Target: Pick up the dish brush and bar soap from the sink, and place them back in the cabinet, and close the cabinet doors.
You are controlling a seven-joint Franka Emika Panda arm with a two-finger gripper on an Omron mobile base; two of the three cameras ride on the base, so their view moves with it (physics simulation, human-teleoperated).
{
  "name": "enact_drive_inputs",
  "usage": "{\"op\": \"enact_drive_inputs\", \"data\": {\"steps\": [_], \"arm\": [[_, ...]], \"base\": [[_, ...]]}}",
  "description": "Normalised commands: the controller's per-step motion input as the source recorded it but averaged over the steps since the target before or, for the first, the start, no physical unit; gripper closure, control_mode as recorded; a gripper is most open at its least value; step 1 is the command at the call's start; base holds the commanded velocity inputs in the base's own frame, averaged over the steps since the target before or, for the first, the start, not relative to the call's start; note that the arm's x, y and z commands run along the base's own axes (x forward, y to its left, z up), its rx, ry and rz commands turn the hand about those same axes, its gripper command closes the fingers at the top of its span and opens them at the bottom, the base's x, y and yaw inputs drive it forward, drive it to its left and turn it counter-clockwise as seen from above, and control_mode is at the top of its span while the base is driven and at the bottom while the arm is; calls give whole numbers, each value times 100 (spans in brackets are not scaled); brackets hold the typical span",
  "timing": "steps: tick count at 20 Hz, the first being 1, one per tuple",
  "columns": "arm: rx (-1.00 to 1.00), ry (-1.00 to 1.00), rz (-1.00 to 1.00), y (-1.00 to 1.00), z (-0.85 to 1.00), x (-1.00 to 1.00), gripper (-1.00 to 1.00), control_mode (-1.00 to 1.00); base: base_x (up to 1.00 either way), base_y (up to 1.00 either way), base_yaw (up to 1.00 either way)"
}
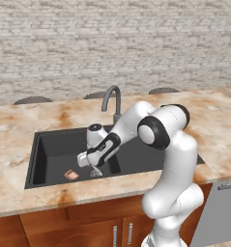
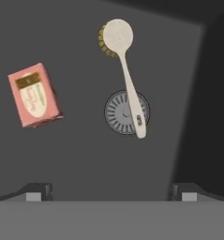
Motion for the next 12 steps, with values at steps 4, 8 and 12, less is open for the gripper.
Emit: {"op": "enact_drive_inputs", "data": {"steps": [4, 8, 12], "arm": [[0, -4, 0, 0, -12, 9, -100, -100], [0, -3, 0, 0, -6, 11, -100, -100], [0, -3, 0, 0, -9, 20, -100, -100]], "base": [[0, 0, 0], [0, 0, 0], [0, 0, 0]]}}
